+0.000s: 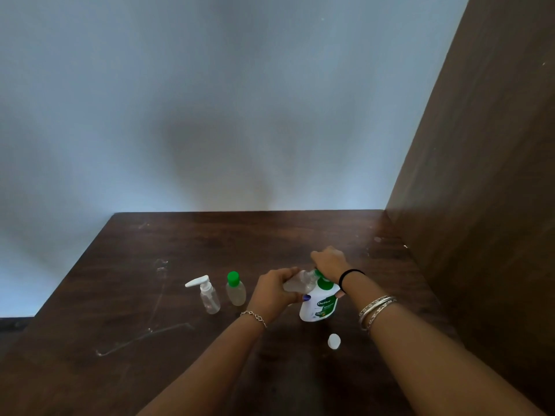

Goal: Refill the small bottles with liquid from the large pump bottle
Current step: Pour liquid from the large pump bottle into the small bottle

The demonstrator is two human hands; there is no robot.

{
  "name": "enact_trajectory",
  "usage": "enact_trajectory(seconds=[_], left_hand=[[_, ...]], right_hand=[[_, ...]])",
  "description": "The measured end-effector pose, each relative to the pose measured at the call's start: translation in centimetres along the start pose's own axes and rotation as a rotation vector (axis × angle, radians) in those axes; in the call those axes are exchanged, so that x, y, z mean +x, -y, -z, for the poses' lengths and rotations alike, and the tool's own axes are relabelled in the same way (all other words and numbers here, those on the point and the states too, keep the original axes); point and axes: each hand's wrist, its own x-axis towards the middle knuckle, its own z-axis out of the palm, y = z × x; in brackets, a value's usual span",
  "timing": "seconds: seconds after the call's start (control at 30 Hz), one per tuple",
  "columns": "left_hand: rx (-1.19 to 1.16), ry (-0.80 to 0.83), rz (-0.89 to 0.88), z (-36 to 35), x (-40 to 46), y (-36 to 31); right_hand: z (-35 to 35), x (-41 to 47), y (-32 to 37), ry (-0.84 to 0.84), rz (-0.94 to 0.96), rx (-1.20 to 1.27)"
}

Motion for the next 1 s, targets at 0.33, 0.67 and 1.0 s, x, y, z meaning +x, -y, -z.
enact_trajectory(seconds=[0.33, 0.67, 1.0], left_hand=[[-0.004, 0.001, -0.009, -0.1, -0.3, -0.2], [-0.016, -0.006, -0.008, 0.0, -0.2, -0.1], [0.007, 0.005, -0.005, 0.0, -0.1, -0.1]], right_hand=[[0.7, -1.2, 0.4, 0.020, 0.013, -0.004], [1.8, -2.4, 1.1, 0.072, 0.022, -0.133], [1.3, -2.1, 0.8, 0.025, 0.027, -0.151]])
